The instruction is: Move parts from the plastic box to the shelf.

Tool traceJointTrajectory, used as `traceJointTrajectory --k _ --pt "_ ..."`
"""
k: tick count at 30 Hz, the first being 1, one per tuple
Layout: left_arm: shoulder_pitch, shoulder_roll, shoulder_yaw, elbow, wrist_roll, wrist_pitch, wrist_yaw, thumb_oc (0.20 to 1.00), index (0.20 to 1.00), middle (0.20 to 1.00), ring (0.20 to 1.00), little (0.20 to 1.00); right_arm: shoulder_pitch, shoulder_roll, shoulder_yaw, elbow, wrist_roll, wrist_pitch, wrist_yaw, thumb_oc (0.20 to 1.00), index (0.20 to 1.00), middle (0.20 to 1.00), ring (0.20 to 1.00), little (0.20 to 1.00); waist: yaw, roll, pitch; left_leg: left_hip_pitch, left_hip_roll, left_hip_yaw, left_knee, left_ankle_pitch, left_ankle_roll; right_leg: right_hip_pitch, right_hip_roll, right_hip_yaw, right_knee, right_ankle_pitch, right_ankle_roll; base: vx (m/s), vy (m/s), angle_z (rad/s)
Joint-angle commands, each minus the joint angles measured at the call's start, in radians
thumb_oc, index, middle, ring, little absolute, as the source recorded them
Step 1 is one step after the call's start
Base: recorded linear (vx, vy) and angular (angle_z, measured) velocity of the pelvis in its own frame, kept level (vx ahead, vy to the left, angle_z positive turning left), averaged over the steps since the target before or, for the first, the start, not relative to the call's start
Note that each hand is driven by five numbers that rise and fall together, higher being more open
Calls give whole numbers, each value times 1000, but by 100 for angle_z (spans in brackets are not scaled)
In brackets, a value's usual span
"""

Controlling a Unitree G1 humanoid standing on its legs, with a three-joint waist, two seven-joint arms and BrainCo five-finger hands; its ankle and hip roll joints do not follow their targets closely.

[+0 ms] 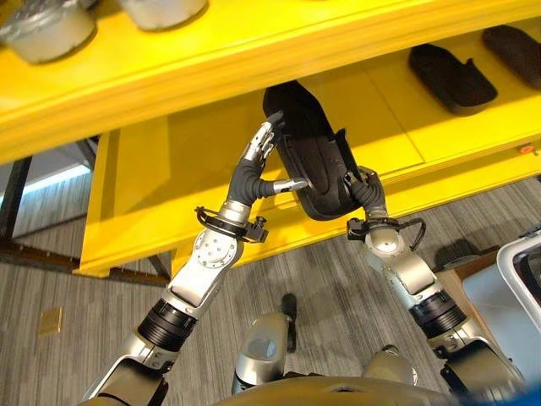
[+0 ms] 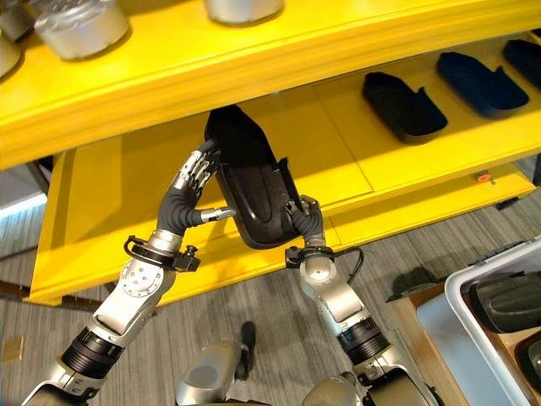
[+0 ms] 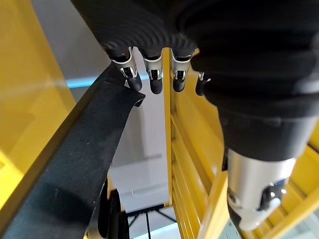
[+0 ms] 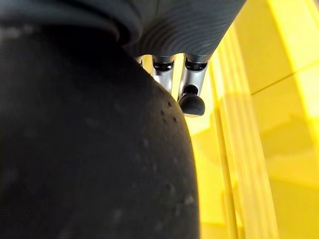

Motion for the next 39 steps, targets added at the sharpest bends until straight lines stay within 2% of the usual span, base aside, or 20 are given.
traceJointTrajectory --k 1,3,6,7,8,9,10,11,12,13,14,15,16,17,20,22,32,36,37,39 --pt "-23 -6 -20 -100 -7 -19 -84 1000 1000 1000 1000 1000 -129 60 -18 -51 -38 -60 -55 200 200 200 200 200 36 -2 7 27 49 -7 37 6 -2 19 -2 -10 3 89 3 -9 153 17" --pt "-43 3 -26 -95 -18 -9 -106 1000 1000 1000 1000 1000 -138 66 -18 -31 -37 -67 -83 200 200 200 200 200 49 -16 12 14 45 -8 70 -17 9 39 -10 -14 3 90 6 -12 172 21" --pt "-70 2 -38 -81 -29 10 -147 1000 1000 1000 1000 1000 -146 82 -25 2 -25 -68 -140 200 200 200 200 200 71 -36 15 16 28 -14 86 -47 42 32 -25 -33 97 98 5 13 170 19" --pt "-72 -5 -42 -83 -27 22 -151 1000 1000 1000 1000 1000 -139 89 -27 15 -19 -75 -154 200 200 200 200 200 66 -42 15 35 12 -16 70 -52 65 -7 -19 -9 172 108 7 42 139 2" --pt "-73 -7 -44 -83 -26 24 -150 1000 1000 1000 1000 1000 -137 90 -27 17 -21 -75 -156 200 200 200 200 200 64 -42 15 39 8 -18 68 -53 68 -15 -14 -1 180 109 7 115 49 4" --pt "-76 -12 -56 -80 -21 28 -148 1000 1000 1000 1000 1000 -127 91 -29 27 -19 -89 -166 200 200 200 200 200 44 -50 22 50 -9 -44 65 -60 70 -38 35 64 137 117 4 108 -55 2" --pt "-77 -12 -58 -79 -19 30 -147 1000 1000 1000 1000 1000 -125 92 -30 29 -20 -92 -169 200 200 200 200 200 39 -52 24 52 -12 -51 65 -62 69 -39 47 78 120 118 3 152 -173 4" --pt "-87 -11 -65 -73 -15 29 -145 1000 1000 1000 1000 1000 -125 94 -31 41 -17 -109 -176 200 200 200 200 200 28 -62 28 57 -13 -63 61 -64 66 -42 64 119 36 144 9 83 -183 28" --pt "-92 -9 -67 -69 -13 25 -141 1000 1000 1000 1000 1000 -129 95 -33 47 -19 -116 -177 200 200 200 200 200 24 -68 28 55 -11 -65 58 -62 63 -44 66 132 -6 168 12 82 -375 43" --pt "-111 0 -72 -62 -5 22 -131 1000 1000 1000 1000 1000 -154 103 -41 70 -25 -133 -174 200 200 200 200 200 20 -89 34 54 -6 -64 59 -72 55 -55 57 155 -110 236 30 50 -358 56" --pt "-122 6 -74 -56 -3 20 -122 1000 1000 1000 1000 1000 -170 109 -45 84 -20 -140 -168 200 200 200 200 200 21 -94 37 55 3 -63 60 -78 52 -49 60 157 -150 264 36 102 -542 39" --pt "-143 14 -90 -45 7 18 -111 1000 1000 1000 1000 1000 -203 123 -55 104 -7 -144 -182 200 200 200 200 200 9 -110 47 49 14 -85 73 -92 53 -85 64 217 -180 313 45 162 -489 47" --pt "-166 9 -95 -23 11 28 -116 1000 1000 1000 1000 1000 -234 114 -59 125 28 -144 -186 200 200 200 200 200 -8 -114 45 27 24 -111 95 -99 50 -92 100 269 -163 269 49 193 -534 78" --pt "-181 -3 -108 2 17 23 -106 1000 1000 1000 1000 1000 -246 108 -64 125 48 -135 -185 200 200 200 200 200 -18 -118 43 5 28 -124 117 -98 42 -98 121 282 -154 254 44 112 -340 109" --pt "-226 -12 -115 13 23 13 -74 1000 1000 1000 1000 1000 -293 93 -75 124 32 -121 -170 200 200 200 200 200 -30 -116 57 -34 47 -118 128 -87 18 -132 150 253 -128 213 30 -60 -174 100" --pt "-232 -23 -115 2 17 20 -64 1000 1000 1000 1000 1000 -319 77 -76 125 25 -101 -177 200 200 200 200 200 -43 -103 65 -30 61 -118 108 -69 1 -139 171 243 -119 187 12 39 -68 19" --pt "-237 -59 -131 -6 15 1 -12 1000 1000 1000 1000 1000 -375 -6 -117 183 18 -54 -208 200 200 200 200 200 -80 -59 86 -11 96 -103 -13 20 -36 -182 214 210 -80 136 -39 11 11 10" --pt "-237 -56 -130 -1 16 -13 -5 1000 1000 1000 1000 1000 -382 -16 -128 196 26 -60 -215 200 200 200 200 200 -83 -56 90 -13 97 -101 -23 26 -38 -190 218 212 -78 135 -41 -26 14 0" --pt "-237 -51 -114 -10 12 -18 16 1000 1000 1000 1000 1000 -416 -46 -163 240 29 -68 -232 200 200 200 200 200 -95 -39 110 -25 117 -93 -48 51 -48 -217 225 211 -66 129 -47 -138 50 -1" --pt "-263 -30 -92 -14 -20 -25 -17 1000 1000 1000 1000 1000 -458 -86 -211 282 35 -71 -232 200 200 200 200 200 -111 -26 127 -40 154 -28 -53 65 -65 -244 221 185 -41 116 -55 -190 4 3"
